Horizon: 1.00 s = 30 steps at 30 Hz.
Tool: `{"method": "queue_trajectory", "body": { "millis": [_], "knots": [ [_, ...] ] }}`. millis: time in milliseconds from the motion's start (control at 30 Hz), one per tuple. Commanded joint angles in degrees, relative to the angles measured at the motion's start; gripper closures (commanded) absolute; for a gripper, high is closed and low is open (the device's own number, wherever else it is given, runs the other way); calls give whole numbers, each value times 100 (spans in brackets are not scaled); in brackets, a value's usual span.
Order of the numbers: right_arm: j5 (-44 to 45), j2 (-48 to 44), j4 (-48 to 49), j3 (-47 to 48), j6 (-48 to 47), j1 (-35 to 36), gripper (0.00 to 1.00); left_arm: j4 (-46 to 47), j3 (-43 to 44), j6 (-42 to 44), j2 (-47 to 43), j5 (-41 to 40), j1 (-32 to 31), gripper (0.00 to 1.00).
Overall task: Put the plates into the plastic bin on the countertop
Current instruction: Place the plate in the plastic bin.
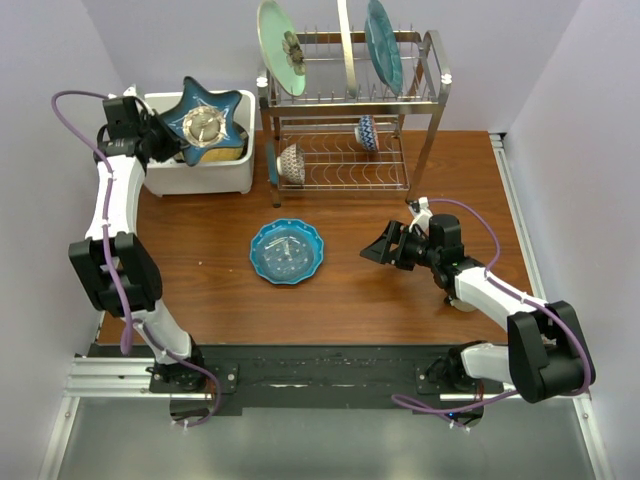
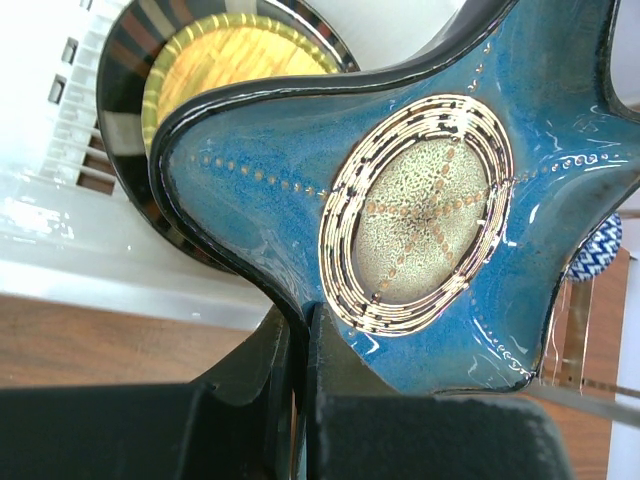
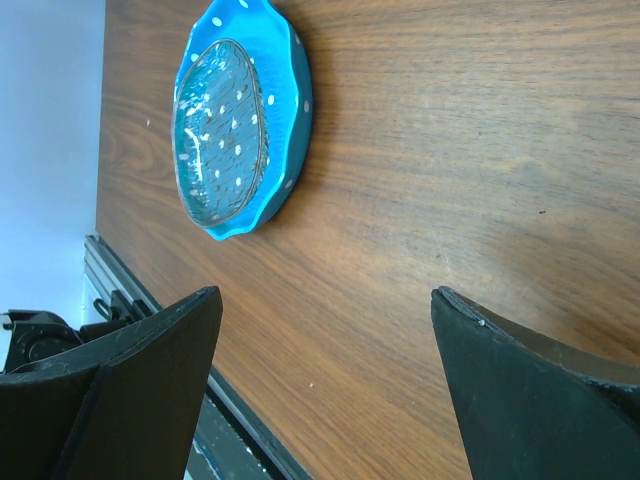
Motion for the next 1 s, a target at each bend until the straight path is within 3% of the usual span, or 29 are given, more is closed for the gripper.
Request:
{"method": "queue_trajectory", "body": {
  "millis": [0, 433, 967],
  "knots": [
    [0, -93, 130, 85, -34, -7, 10, 601, 886, -174, 152, 52, 52, 100],
    [53, -145, 69, 67, -43, -7, 10, 83, 2565, -209, 1524, -115, 34, 100],
    [97, -198, -28, 102, -70, -7, 9, -330, 3085, -68, 2412, -221, 43, 100]
  ]
}}
